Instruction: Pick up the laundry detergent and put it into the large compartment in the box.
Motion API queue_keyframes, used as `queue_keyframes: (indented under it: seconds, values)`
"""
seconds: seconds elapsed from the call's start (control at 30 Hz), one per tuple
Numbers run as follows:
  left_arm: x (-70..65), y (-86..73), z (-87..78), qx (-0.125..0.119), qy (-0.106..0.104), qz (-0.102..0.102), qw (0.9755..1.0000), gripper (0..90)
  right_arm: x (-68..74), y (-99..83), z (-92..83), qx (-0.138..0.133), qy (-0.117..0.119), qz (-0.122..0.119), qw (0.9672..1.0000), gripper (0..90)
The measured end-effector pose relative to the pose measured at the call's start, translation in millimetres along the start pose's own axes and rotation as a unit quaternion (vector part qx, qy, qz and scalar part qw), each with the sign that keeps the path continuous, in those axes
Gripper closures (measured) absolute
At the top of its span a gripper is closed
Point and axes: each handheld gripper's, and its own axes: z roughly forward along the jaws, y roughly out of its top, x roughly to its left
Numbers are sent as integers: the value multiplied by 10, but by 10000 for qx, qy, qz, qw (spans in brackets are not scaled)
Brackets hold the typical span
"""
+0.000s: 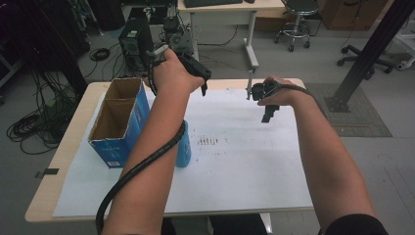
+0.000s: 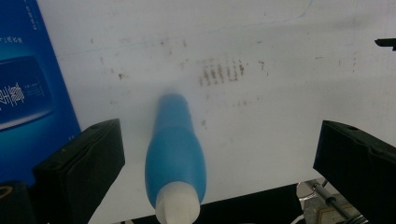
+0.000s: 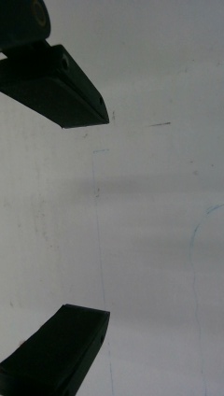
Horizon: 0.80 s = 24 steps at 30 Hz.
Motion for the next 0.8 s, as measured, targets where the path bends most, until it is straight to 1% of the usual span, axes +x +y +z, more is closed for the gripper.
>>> queue_keyframes:
  seconds: [0.1, 0.2, 0.27, 0.5, 0.57, 0.63, 0.8]
  values:
    - [-12, -4, -12, -23, 5, -7, 10000, 20, 1, -6, 2, 15, 31, -6, 10000, 62]
    - [-23, -8, -13, -7, 25, 25, 10000, 20, 4, -15, -4, 22, 18, 8, 10000, 62]
    - [-35, -19, -16, -12, 7, 0, 10000, 20, 7, -21, -14, 16, 2, 4, 10000, 60]
    - [-53, -67, -55, -40, 47, 16, 10000, 20, 13, -28, -24, 8, -7, -20, 10000, 59]
    - [-56, -84, -59, -44, 47, 28, 10000, 20, 18, -26, -12, 54, -12, -24, 10000, 59]
    - [-60, -102, -55, -45, 47, 12, 10000, 20, 26, -18, 0, 82, -17, -45, 10000, 59]
    - [-43, -158, -38, -34, 104, -59, 9999, 19, 34, 7, -4, 47, -20, -83, 10000, 59]
